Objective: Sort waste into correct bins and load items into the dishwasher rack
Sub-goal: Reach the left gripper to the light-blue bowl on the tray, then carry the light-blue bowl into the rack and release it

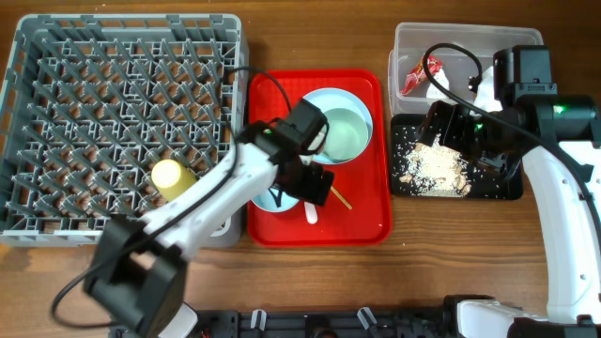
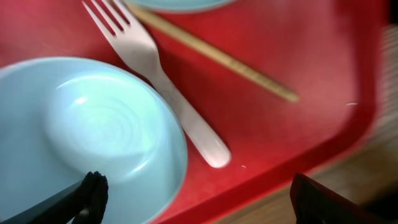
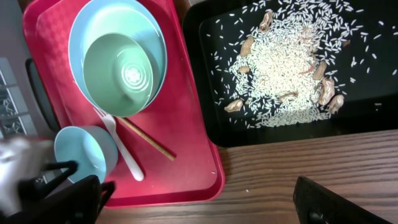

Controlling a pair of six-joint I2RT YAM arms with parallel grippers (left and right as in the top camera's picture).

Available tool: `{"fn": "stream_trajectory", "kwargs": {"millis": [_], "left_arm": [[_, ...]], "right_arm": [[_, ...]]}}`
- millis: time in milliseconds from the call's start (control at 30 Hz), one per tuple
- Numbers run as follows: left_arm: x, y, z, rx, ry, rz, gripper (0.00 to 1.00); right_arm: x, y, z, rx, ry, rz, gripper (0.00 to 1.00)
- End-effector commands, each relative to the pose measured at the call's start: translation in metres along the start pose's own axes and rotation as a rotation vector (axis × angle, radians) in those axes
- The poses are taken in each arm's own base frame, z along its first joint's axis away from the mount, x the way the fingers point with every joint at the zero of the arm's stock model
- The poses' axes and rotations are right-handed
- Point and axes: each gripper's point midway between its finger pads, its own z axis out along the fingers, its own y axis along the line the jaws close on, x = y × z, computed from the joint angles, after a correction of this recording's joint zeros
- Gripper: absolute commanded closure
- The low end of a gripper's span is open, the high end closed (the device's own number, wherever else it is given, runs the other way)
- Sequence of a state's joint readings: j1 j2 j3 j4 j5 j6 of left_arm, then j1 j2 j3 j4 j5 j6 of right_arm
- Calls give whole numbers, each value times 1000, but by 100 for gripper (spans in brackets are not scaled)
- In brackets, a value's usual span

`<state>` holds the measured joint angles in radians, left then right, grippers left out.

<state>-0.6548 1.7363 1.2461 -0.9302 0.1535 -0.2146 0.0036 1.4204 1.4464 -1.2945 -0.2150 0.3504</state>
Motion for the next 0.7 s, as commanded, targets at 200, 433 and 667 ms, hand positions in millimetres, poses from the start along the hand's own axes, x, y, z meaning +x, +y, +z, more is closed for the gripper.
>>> {"fn": "stream_trajectory", "kwargs": {"millis": [200,433,667], "left_arm": [[10,12,45,-54,129,-18,80],[-11,-1,5,-24,21,-3,96],[-51,19,-108,27,-259,-85,96]], "right_arm": [[-1,-2,-5,12,-18,-10,1],[0,-3,-5,13,-14,-10,1],[1,-3,-5,15,-10,-12,1]]}}
